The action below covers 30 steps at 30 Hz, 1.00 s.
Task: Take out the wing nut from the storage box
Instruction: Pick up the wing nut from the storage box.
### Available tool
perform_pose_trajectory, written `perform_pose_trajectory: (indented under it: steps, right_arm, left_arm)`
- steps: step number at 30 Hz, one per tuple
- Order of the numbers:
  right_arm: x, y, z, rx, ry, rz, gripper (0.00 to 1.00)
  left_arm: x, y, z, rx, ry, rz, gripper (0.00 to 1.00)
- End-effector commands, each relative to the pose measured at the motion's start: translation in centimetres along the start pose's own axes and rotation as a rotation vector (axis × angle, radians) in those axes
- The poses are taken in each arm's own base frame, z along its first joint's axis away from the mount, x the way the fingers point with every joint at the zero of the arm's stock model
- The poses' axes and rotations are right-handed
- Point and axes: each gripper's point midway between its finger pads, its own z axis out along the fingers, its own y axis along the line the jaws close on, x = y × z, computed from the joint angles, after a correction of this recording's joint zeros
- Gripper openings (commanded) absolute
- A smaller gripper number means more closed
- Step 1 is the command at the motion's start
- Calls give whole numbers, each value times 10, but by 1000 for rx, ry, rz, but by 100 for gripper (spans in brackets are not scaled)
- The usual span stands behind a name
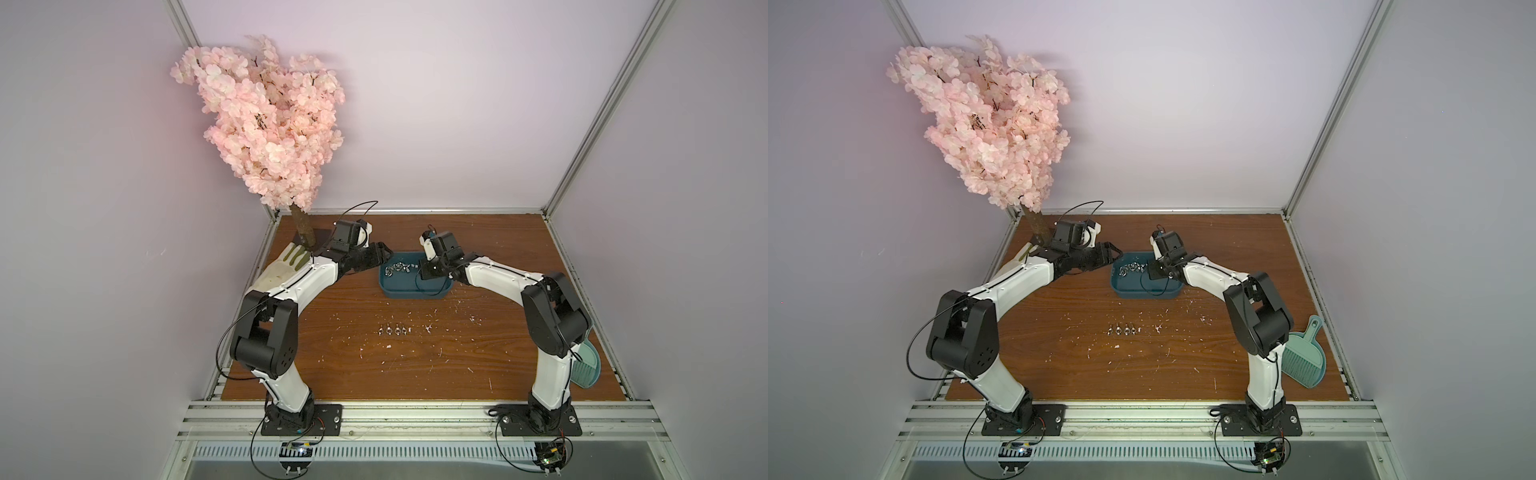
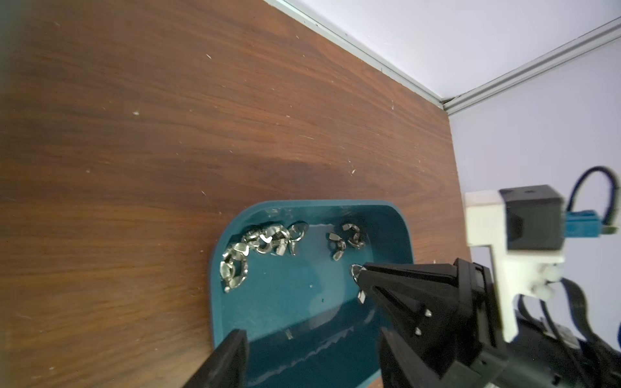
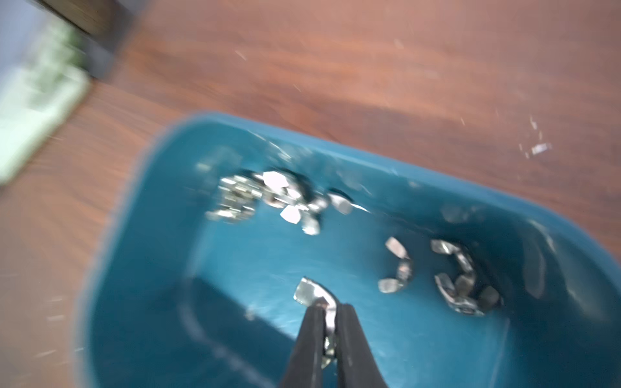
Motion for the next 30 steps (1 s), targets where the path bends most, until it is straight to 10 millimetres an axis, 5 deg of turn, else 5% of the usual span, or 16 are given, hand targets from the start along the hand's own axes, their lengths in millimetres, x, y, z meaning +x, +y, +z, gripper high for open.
perform_pose_trajectory:
  steps: [1, 15, 30]
  right_arm:
    - [-24, 28, -23, -119, -82, 29, 5]
    - [-34, 73, -50, -325, -128, 63, 5]
    - [-42, 91, -55, -387, -160, 67, 5]
  left_arm:
    - [-9, -21, -10, 109, -35, -9, 59]
    - [13, -44, 1, 182, 7, -5, 40]
    - [20, -48, 6, 228, 39, -35, 27]
